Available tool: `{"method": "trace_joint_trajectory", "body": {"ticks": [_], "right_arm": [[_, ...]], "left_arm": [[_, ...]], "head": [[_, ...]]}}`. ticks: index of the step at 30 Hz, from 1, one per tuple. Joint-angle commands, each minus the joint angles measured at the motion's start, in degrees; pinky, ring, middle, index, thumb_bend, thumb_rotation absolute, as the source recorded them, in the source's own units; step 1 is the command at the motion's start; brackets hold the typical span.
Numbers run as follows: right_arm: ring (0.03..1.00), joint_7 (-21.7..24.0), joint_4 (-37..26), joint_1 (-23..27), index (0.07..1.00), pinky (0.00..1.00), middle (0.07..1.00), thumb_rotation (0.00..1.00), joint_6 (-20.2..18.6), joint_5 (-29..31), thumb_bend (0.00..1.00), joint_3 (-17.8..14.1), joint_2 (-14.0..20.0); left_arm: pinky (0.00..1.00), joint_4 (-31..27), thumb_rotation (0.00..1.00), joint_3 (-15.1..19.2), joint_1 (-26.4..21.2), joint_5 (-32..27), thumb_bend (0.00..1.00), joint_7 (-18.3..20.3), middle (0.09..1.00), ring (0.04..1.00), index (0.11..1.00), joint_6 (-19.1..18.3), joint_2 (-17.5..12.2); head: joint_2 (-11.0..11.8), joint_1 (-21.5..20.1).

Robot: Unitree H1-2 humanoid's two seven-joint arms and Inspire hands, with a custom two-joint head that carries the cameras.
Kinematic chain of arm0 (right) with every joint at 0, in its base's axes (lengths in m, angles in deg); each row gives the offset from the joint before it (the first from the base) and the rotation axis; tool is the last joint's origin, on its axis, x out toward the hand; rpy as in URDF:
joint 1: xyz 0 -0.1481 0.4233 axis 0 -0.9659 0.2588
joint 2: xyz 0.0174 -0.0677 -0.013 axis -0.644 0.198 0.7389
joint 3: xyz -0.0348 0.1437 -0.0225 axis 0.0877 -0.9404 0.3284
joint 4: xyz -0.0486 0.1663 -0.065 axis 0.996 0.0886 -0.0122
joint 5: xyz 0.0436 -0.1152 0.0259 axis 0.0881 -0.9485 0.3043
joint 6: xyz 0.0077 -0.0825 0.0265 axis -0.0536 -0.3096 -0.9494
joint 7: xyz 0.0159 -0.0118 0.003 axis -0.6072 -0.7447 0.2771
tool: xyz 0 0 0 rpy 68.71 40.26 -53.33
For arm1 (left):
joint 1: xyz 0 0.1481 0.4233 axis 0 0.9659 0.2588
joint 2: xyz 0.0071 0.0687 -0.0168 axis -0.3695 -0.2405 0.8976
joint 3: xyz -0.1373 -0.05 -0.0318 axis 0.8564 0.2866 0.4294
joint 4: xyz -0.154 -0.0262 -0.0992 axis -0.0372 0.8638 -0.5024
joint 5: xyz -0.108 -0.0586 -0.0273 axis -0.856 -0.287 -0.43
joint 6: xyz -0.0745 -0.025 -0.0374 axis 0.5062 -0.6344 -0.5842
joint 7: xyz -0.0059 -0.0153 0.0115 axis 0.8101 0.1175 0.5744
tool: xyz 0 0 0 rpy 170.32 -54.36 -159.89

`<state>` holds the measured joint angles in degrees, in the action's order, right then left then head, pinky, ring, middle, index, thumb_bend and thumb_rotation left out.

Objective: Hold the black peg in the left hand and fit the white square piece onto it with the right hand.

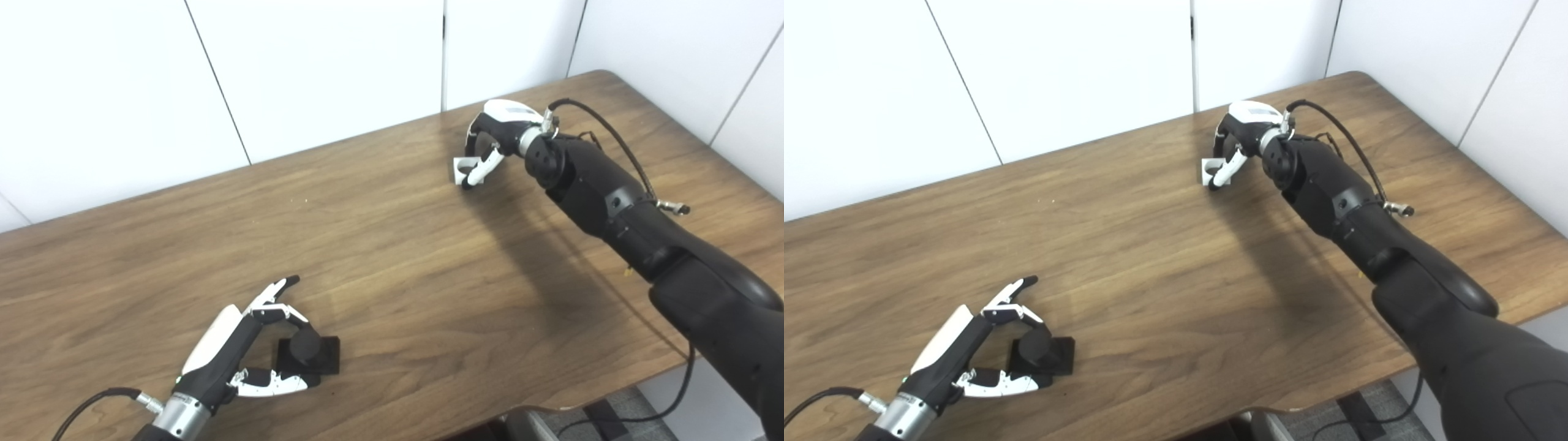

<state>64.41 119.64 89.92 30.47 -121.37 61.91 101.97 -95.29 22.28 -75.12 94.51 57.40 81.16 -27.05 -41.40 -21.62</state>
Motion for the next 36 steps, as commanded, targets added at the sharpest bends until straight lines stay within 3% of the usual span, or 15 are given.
{"method": "trace_joint_trajectory", "body": {"ticks": [1,15,22,30,36], "right_arm": [[0.889,1.54,1.86,-3.23,0.485,0.91,0.824,0.14,-1.45,-1.82,0.52,1.46,0.73],[0.893,-1.56,-0.2,-4.49,0.483,0.93,0.815,0.13,1.3,-0.79,0.52,-0.21,0.95],[0.915,-2.11,-4.75,-4.92,0.482,0.96,0.827,0.13,1.82,-0.69,0.52,-1.29,1.64],[0.904,-1.51,-8.65,-5.16,0.483,0.95,0.82,0.13,3.3,0.11,0.52,-2.42,2.29],[0.914,0.05,-10.22,-5.56,0.484,0.97,0.826,0.13,3.08,0.01,0.52,-2.81,2.94]], "left_arm": [[0.98,0.38,0.06,-0.18,0.96,0.4,0.52,1.67,0.988,1.0,0.49,-2.73,-1.03],[0.97,0.91,0.06,-0.1,0.79,0.58,0.52,1.44,0.988,1.0,0.491,-2.58,-1.3],[0.97,1.16,0.06,0.0,0.49,0.3,0.52,1.61,0.989,1.0,0.491,-2.28,-1.59],[0.97,1.6,0.06,-0.59,-0.06,0.74,0.52,1.4,0.99,1.0,0.491,-1.43,-1.17],[0.99,1.63,0.07,-1.34,-0.11,2.27,0.52,0.85,0.997,1.0,0.491,-2.55,0.03]], "head": [[-0.03,-0.04],[0.13,0.4],[0.06,0.78],[-1.52,6.84],[-2.65,14.76]]}}
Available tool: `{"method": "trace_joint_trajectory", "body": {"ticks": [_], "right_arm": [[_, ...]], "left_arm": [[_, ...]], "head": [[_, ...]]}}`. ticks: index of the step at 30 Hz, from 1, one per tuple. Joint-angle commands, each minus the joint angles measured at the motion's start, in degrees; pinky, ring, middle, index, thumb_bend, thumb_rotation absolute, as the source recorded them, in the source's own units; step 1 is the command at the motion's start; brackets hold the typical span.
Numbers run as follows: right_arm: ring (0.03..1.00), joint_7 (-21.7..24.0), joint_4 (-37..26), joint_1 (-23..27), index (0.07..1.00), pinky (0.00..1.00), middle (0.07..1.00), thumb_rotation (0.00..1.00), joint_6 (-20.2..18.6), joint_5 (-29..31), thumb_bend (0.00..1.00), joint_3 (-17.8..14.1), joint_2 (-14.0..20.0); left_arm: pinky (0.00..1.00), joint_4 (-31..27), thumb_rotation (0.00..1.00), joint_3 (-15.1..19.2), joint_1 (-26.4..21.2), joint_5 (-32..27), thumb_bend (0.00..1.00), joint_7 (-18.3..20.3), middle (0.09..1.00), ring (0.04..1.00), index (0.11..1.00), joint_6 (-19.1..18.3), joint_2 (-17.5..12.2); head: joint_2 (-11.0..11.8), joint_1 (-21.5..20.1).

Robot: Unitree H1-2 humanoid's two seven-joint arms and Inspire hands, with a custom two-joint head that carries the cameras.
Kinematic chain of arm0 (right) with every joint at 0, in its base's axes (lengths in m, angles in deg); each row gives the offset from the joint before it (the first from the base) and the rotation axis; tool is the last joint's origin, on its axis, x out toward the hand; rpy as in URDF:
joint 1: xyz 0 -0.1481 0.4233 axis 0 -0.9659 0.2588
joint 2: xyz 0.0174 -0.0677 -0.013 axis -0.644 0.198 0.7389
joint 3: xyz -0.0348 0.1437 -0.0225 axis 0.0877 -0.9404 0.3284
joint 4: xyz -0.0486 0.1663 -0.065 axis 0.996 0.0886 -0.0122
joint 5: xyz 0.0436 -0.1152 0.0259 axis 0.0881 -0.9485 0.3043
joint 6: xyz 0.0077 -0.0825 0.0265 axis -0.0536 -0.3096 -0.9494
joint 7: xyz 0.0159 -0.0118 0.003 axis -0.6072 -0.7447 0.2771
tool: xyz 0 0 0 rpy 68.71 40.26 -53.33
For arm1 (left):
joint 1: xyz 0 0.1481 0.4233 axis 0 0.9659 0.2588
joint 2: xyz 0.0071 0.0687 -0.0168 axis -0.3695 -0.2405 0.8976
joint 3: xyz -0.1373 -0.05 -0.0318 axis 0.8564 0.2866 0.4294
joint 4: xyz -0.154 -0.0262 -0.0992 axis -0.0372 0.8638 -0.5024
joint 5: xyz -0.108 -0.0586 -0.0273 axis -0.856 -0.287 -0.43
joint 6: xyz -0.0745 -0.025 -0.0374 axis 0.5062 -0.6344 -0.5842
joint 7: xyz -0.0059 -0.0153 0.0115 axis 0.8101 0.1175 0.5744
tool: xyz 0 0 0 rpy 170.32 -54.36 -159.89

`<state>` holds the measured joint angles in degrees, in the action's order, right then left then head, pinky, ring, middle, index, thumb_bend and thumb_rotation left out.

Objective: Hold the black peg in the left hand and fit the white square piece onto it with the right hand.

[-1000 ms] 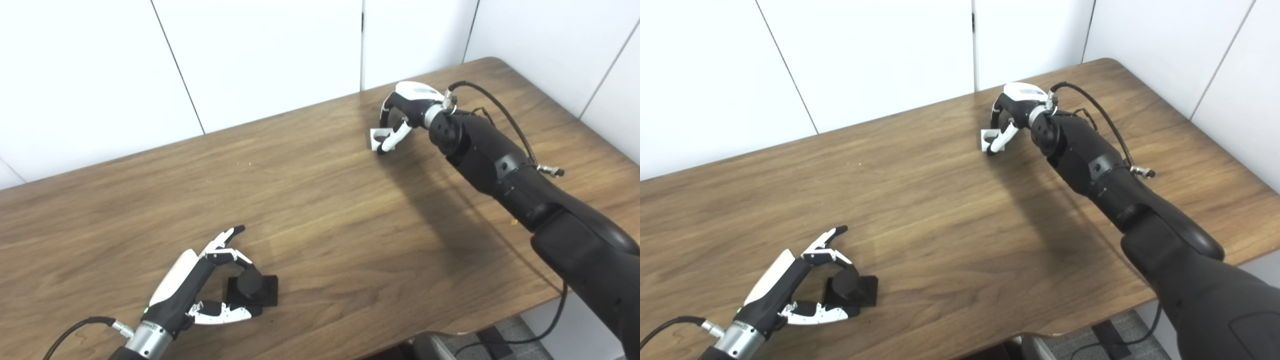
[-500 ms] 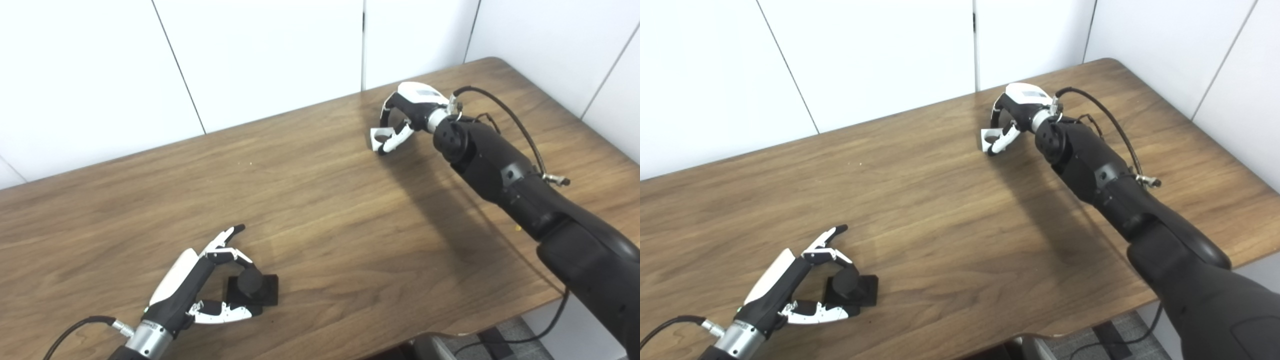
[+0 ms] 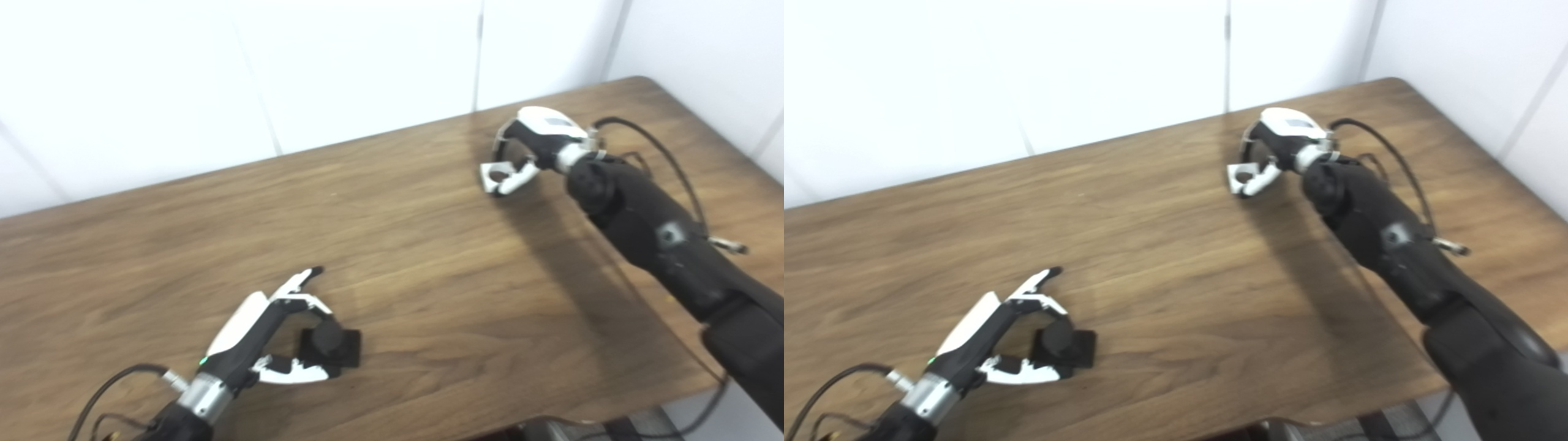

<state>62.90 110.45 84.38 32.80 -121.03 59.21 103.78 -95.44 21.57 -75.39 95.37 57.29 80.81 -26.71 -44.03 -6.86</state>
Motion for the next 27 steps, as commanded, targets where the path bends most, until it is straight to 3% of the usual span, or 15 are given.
{"method": "trace_joint_trajectory", "body": {"ticks": [1,16,27], "right_arm": [[0.912,1.62,-1.2,-0.13,0.484,0.97,0.825,0.13,1.04,-0.26,0.52,-0.21,1.23],[0.905,1.91,-2.7,0.12,0.483,0.96,0.821,0.13,7.61,0.23,0.52,-0.56,1.57],[0.891,3.14,-6.86,-0.8,0.483,0.92,0.816,0.13,9.7,-0.79,0.52,-0.54,1.68]], "left_arm": [[0.99,2.01,0.07,-0.77,0.12,1.8,0.52,0.71,0.997,1.0,0.491,-2.02,-0.13],[1.0,3.04,0.07,-1.46,-0.43,3.82,0.52,0.11,1.0,1.0,0.491,-3.25,2.06],[1.0,3.17,0.07,-1.64,-0.76,4.52,0.52,0.27,1.0,1.0,0.492,-3.37,2.48]], "head": [[-0.15,1.56],[-1.64,11.89],[-1.78,12.15]]}}
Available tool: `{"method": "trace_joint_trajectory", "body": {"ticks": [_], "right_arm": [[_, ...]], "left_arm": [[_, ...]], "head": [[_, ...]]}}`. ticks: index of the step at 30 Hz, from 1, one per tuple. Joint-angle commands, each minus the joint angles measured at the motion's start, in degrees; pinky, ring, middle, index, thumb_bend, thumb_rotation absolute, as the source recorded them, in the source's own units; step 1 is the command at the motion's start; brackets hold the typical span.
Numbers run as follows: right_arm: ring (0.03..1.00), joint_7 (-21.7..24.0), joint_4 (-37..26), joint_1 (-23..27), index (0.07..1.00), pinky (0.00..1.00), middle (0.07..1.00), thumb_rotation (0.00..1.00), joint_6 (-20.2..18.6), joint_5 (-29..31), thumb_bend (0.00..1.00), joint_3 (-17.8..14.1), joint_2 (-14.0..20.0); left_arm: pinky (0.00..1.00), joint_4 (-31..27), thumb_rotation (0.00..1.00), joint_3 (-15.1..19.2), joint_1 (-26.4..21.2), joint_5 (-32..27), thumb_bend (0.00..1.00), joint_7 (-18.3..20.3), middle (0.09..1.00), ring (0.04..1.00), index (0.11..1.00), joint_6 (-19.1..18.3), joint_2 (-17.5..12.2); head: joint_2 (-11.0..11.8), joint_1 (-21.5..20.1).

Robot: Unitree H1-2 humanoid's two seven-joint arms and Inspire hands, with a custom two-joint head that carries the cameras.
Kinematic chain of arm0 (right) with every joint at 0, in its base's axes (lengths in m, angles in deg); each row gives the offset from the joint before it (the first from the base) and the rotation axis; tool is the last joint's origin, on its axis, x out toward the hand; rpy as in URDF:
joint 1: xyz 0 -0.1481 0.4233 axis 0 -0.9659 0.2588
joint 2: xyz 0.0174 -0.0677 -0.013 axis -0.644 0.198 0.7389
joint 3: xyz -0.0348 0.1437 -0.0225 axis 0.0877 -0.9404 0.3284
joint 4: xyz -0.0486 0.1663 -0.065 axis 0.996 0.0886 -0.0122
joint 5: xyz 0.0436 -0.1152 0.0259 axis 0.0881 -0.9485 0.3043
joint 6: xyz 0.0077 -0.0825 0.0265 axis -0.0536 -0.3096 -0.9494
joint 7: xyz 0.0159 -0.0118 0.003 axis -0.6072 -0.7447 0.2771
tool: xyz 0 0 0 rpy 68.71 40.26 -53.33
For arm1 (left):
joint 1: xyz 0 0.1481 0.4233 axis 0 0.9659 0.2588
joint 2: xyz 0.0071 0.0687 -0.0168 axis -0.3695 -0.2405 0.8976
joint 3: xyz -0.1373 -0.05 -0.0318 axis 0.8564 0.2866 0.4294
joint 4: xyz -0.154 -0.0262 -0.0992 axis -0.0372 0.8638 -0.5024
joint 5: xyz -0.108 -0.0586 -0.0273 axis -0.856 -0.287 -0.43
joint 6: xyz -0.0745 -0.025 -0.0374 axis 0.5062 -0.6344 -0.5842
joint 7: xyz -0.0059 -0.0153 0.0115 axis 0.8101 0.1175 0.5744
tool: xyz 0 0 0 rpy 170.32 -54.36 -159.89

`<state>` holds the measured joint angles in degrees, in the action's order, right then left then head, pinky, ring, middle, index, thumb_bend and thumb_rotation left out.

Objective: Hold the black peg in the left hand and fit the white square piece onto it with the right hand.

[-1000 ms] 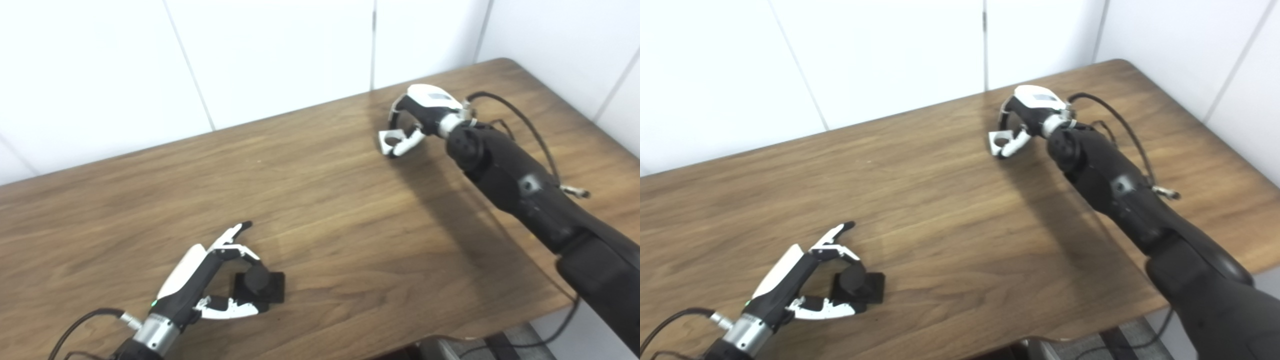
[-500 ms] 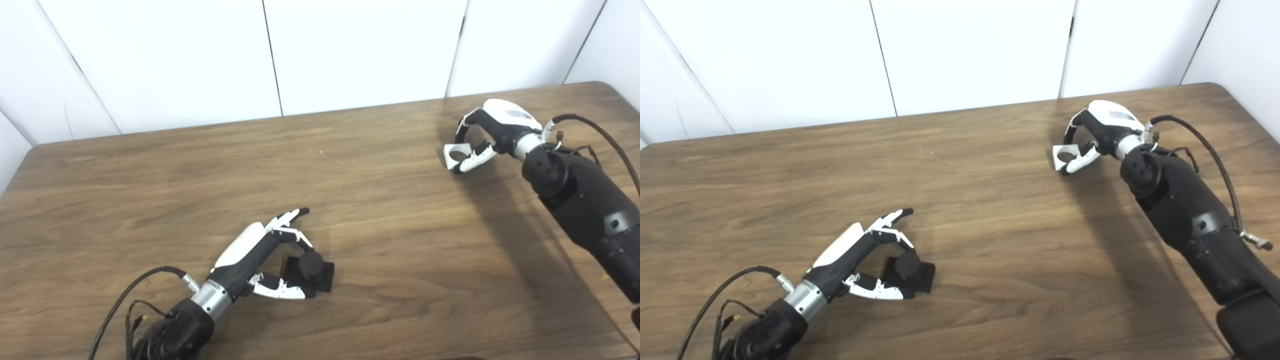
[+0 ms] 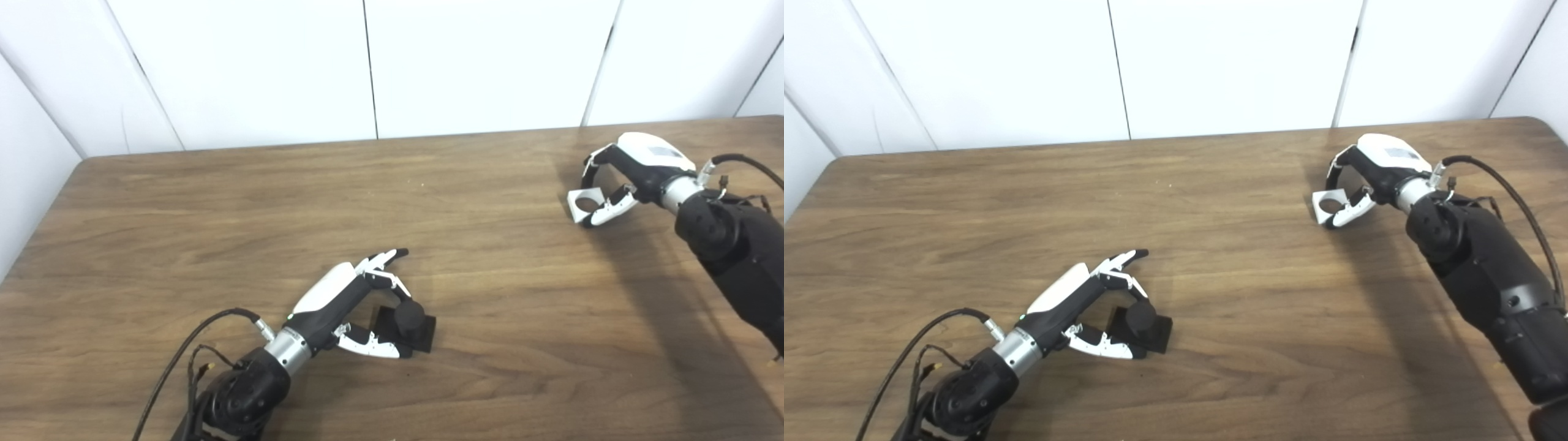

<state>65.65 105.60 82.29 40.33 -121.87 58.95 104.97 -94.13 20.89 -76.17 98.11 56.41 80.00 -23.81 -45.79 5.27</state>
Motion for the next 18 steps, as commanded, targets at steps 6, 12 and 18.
{"method": "trace_joint_trajectory", "body": {"ticks": [6,12,18], "right_arm": [[0.887,1.74,-6.73,0.53,0.483,0.91,0.815,0.13,4.05,1.27,0.52,-1.04,0.05],[0.893,4.32,-12.44,-0.03,0.482,0.92,0.819,0.13,4.5,1.67,0.52,-1.46,-1.02],[0.897,6.79,-18.29,-0.48,0.482,0.92,0.818,0.14,4.1,1.23,0.52,-1.36,-2.1]], "left_arm": [[1.0,2.19,0.07,-0.91,-0.18,1.58,0.52,1.22,1.0,1.0,0.492,-2.5,-0.45],[1.0,2.47,0.07,-0.97,-0.35,1.58,0.52,1.3,1.0,1.0,0.492,-2.64,-0.42],[1.0,2.28,0.07,-1.06,-0.4,1.7,0.52,1.26,1.0,1.0,0.492,-2.92,-0.34]], "head": [[-0.06,-0.71],[-0.01,-0.92],[-0.1,-1.09]]}}
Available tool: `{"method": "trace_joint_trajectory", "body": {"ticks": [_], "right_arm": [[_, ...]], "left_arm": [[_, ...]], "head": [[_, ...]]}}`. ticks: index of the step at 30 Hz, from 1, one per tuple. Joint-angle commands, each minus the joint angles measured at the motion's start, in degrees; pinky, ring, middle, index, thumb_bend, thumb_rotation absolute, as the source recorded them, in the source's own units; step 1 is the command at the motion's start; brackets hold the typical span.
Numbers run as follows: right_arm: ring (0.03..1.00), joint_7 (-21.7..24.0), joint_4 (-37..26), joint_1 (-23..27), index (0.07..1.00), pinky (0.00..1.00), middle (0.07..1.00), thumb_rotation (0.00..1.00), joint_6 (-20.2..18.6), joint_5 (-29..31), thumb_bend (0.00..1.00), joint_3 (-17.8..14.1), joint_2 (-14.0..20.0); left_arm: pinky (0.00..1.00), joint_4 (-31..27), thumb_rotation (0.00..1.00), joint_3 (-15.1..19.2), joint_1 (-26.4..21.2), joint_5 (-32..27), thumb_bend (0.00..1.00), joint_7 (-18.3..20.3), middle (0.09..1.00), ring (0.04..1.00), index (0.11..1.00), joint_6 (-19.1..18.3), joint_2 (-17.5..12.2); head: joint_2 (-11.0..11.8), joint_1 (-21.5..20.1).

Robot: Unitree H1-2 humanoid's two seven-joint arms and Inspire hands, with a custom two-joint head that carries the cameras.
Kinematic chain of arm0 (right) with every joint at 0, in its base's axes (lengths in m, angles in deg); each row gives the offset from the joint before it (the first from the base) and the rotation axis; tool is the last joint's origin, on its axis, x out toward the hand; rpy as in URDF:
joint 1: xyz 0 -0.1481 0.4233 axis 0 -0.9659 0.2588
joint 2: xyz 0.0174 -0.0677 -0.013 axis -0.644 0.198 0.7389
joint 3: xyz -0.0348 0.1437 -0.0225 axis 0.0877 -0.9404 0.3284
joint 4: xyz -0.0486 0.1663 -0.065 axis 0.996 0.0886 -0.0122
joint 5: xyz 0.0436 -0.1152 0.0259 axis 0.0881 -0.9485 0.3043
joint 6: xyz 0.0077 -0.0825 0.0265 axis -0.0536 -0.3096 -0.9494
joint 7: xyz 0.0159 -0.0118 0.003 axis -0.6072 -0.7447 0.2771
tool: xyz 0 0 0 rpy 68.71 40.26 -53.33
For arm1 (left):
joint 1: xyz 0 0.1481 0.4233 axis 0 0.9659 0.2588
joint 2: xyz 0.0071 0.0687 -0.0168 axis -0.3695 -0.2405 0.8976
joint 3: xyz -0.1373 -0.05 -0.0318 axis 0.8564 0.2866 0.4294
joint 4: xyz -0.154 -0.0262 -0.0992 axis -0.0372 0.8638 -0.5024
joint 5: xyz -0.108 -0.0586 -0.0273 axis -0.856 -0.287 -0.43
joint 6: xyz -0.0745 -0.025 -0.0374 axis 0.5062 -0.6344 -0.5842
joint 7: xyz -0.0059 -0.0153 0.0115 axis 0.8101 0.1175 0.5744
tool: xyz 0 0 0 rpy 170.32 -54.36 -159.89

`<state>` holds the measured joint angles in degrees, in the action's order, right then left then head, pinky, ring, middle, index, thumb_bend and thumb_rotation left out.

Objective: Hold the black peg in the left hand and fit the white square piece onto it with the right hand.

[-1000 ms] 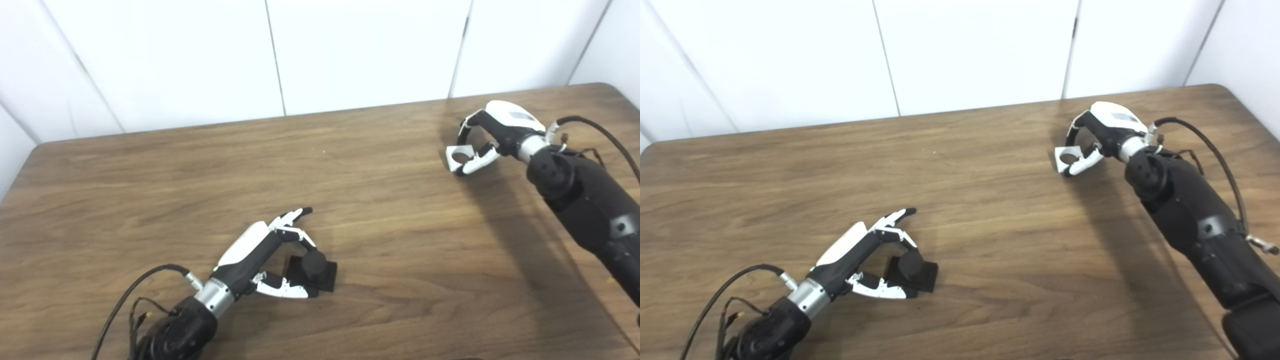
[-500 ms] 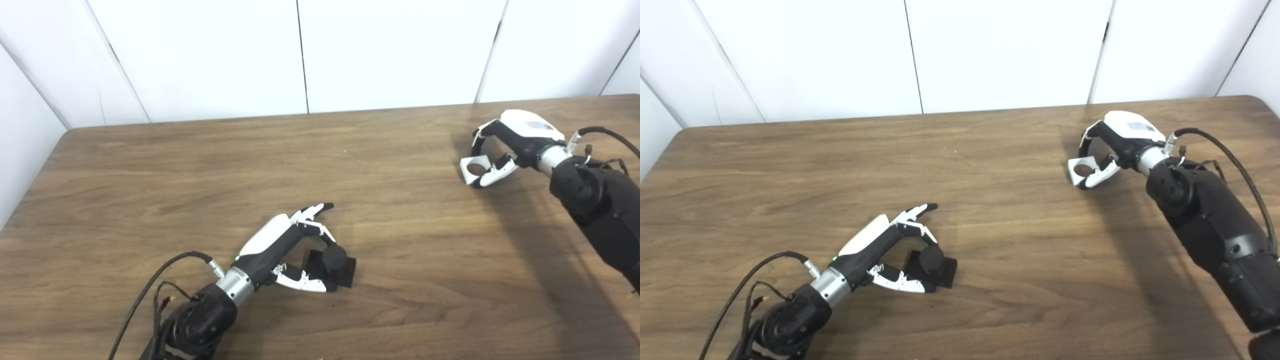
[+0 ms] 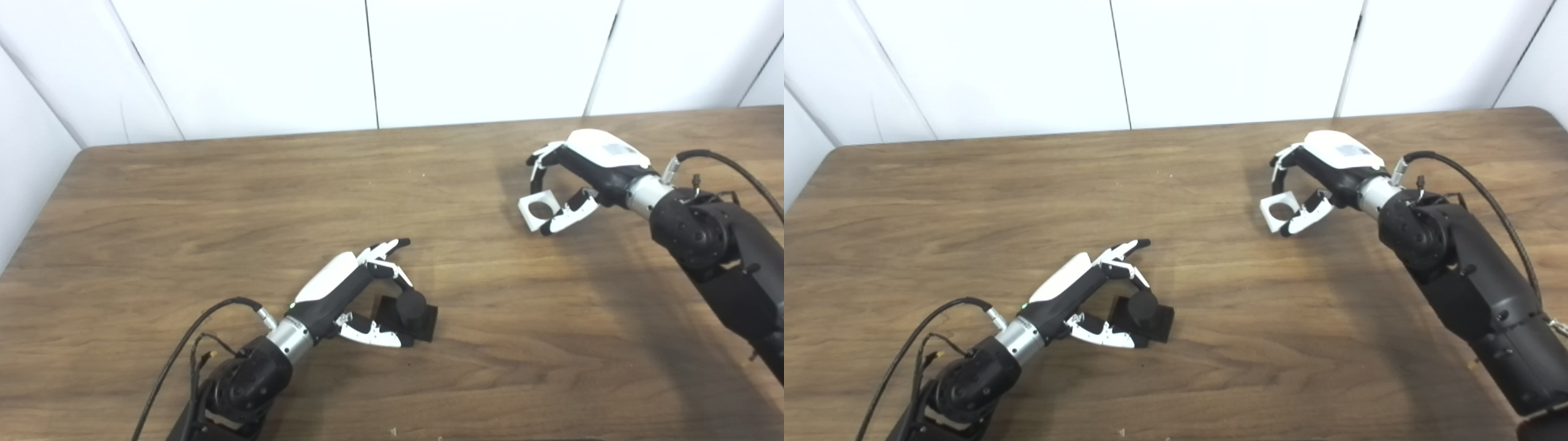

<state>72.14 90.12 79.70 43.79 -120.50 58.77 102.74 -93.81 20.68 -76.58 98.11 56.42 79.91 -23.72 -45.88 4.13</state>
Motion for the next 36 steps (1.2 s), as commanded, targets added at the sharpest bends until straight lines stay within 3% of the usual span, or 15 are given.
{"method": "trace_joint_trajectory", "body": {"ticks": [1,19,36], "right_arm": [[0.891,0.47,-3.73,1.99,0.482,0.92,0.815,0.13,0.8,-0.09,0.52,-1.18,-0.09],[0.874,6.87,-17.54,0.73,0.48,0.88,0.798,0.14,1.86,0.8,0.52,-0.46,-3.72],[0.899,14.77,-26.53,-0.88,0.48,0.9,0.809,0.14,-0.99,2.05,0.52,1.13,-8.74]], "left_arm": [[1.0,1.88,0.07,-0.83,0.02,1.58,0.52,1.34,1.0,1.0,0.492,-3.02,-0.39],[1.0,1.78,0.08,-1.03,-0.12,1.64,0.52,1.47,1.0,1.0,0.492,-3.21,-0.37],[1.0,1.52,0.08,-1.23,-0.17,1.84,0.52,1.32,1.0,1.0,0.492,-3.6,-0.08]], "head": [[-0.01,0.05],[-0.47,0.01],[-0.63,0.38]]}}
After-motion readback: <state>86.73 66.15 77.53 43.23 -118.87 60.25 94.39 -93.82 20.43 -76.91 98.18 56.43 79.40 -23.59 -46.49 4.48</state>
